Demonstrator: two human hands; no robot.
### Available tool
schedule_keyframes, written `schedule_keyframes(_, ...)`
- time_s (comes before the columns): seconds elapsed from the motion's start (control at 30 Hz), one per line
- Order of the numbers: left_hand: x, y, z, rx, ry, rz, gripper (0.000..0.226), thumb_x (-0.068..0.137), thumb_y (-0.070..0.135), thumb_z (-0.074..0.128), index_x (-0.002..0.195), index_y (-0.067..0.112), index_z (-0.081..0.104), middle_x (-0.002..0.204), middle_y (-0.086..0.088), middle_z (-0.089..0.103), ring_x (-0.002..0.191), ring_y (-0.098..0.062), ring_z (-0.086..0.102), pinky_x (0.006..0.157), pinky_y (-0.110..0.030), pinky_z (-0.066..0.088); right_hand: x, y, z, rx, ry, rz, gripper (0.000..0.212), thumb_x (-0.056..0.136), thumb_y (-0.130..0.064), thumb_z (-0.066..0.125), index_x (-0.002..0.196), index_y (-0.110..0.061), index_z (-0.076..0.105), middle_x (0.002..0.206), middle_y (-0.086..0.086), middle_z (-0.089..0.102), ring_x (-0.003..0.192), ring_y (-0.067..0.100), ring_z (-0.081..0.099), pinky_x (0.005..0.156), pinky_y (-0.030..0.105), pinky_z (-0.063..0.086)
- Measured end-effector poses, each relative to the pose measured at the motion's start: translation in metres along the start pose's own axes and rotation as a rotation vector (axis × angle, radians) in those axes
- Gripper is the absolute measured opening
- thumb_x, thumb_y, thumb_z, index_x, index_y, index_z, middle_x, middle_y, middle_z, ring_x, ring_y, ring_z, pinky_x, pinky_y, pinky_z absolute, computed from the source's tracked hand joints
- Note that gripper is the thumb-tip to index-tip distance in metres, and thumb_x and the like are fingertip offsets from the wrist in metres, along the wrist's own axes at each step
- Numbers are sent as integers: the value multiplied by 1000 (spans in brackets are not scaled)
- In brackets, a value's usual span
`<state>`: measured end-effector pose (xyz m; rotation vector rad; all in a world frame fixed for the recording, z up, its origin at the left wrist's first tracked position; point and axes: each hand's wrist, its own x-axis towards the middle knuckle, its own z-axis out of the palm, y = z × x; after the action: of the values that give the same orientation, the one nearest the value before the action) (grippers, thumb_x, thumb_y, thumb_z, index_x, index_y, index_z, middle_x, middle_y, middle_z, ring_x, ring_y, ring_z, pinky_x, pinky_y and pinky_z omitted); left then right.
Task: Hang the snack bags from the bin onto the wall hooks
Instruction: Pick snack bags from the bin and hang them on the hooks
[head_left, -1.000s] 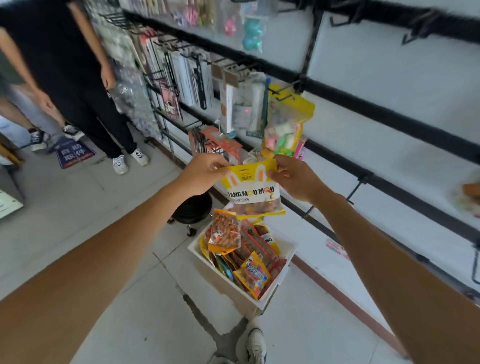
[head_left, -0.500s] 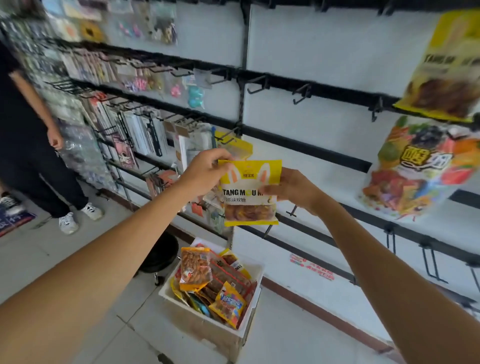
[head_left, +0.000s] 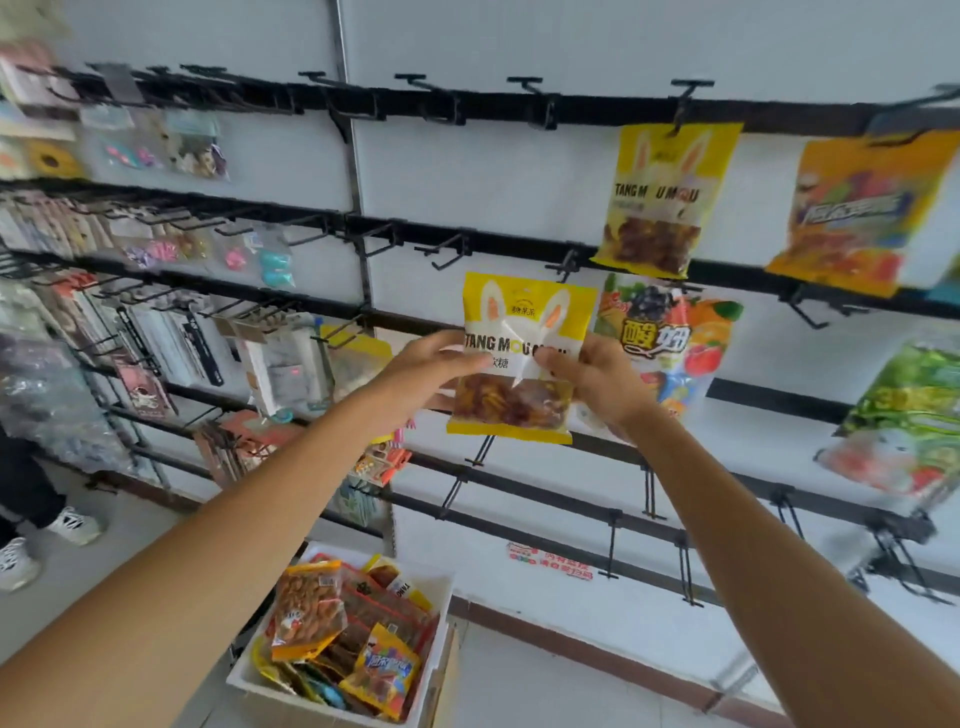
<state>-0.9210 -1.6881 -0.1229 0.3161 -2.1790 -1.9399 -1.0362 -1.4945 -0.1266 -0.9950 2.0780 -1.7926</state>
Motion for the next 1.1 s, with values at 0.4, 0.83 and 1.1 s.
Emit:
schedule_keyframes(0.4, 1, 47, 117, -17, -33, 155, 25, 88, 12, 69, 112, 19, 68, 103, 4, 75, 93, -10, 72, 71, -27, 58, -47, -45, -113, 8, 103, -76, 19, 90, -12, 67, 109, -11, 66, 94, 0, 74, 79, 12, 72, 66, 29, 55)
schedule_keyframes(0.83, 23, 68, 147, 82, -86, 281, 24, 88, 14, 70, 111, 20, 69, 108, 6, 74, 103, -11, 69, 96, -41, 53, -20, -114, -162, -836, 320, -316, 18, 93, -26, 60, 100, -15, 73, 93, -4, 69, 80, 9, 62, 61, 15, 46)
schedule_keyframes(1.1, 56, 103, 114, 133, -76, 431, 19, 92, 15, 65, 110, 20, 66, 105, 1, 74, 99, -13, 69, 89, -34, 56, 12, -121, -145, -881, 322, -345, 19, 97, -23, 55, 103, -11, 68, 99, 2, 68, 82, 12, 58, 70, 27, 44)
